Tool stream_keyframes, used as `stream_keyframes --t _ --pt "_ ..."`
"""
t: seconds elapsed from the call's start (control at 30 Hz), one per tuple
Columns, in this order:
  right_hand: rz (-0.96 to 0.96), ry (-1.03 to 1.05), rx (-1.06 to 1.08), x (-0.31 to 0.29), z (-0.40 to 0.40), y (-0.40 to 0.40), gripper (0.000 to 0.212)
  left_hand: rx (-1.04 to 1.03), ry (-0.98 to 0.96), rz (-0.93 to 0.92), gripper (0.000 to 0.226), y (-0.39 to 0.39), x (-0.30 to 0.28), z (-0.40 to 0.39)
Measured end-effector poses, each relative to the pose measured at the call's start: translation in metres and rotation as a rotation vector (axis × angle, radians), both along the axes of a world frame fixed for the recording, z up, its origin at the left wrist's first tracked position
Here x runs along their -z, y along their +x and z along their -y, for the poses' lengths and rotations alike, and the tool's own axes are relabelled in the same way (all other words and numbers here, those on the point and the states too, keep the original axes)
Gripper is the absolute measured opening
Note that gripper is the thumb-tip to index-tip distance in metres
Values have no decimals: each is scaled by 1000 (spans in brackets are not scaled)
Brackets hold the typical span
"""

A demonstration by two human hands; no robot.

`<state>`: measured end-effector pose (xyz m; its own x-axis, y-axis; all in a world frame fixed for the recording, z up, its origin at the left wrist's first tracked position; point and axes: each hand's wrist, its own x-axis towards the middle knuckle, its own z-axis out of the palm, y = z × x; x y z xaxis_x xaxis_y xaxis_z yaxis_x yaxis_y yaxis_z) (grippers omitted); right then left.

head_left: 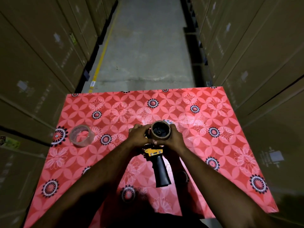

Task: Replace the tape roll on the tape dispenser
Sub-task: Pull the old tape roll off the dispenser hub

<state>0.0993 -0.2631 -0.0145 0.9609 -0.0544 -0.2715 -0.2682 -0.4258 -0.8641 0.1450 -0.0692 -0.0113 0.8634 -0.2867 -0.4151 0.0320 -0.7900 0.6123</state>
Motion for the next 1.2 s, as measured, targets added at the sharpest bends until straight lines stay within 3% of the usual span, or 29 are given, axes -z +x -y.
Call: stream_keyframes --t 0.2,0.33,0.43,0.6,0.87,1.0,1.07,1.2 --pt "-6 136 -20 -1 5 -1 79 -253 -332 -113 72 -12 2 -3" --pt "-44 73 -12 0 2 -1 87 -127 -101 -39 78 -10 -4 1" --pt "-54 -50 12 -2 -3 5 94 -54 -52 -38 79 -7 -1 1" --pt "-40 42 14 -4 5 3 75 -93 -59 -74 79 -3 3 -4" --pt "-89 319 24 -16 12 0 68 -328 -447 -202 93 -12 -4 -3" --pt "-86 257 -97 -23 14 14 74 -276 -537 -204 95 -9 -10 -6" --pt "-43 213 -116 -23 16 13 76 -272 -491 -158 91 -9 -14 -8" --pt "138 119 -25 -28 25 1 80 21 -117 194 88 -3 -30 1"
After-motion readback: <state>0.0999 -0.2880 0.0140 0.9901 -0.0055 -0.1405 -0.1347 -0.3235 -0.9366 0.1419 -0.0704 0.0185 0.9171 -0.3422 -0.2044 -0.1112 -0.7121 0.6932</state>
